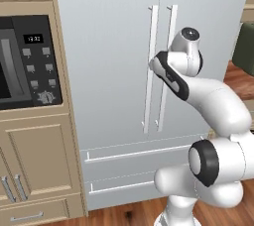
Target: There is a bowl on the dining counter. Grab a lemon wedge from the fridge and place it in the bowl. Then get the liquor bottle and glass cup from the cabinet and place them next to the bowl.
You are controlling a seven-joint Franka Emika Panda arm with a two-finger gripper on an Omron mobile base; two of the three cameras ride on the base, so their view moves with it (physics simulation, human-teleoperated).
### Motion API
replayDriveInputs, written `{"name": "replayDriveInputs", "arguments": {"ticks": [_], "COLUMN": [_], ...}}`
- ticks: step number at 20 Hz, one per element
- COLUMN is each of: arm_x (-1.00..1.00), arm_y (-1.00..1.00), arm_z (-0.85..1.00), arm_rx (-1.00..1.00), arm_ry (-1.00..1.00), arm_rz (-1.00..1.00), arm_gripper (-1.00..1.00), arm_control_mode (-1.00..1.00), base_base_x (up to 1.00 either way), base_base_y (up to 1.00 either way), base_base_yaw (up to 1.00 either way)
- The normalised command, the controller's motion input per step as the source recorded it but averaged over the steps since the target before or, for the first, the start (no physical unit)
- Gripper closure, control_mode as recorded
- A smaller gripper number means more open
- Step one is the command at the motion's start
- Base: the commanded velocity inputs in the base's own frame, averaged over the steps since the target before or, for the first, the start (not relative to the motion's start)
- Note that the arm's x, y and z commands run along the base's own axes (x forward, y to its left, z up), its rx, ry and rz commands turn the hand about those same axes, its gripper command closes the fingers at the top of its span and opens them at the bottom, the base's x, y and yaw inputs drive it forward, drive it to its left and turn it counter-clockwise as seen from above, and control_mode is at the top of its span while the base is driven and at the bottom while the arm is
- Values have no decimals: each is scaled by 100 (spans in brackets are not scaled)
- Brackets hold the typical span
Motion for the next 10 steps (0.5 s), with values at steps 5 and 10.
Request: {"name": "replayDriveInputs", "arguments": {"ticks": [5,10], "arm_x": [29,63], "arm_y": [0,0], "arm_z": [-17,-19], "arm_rx": [0,0], "arm_ry": [-4,0], "arm_rz": [0,0], "arm_gripper": [-100,100], "arm_control_mode": [-100,-100], "base_base_x": [0,0], "base_base_y": [0,0], "base_base_yaw": [0,0]}}
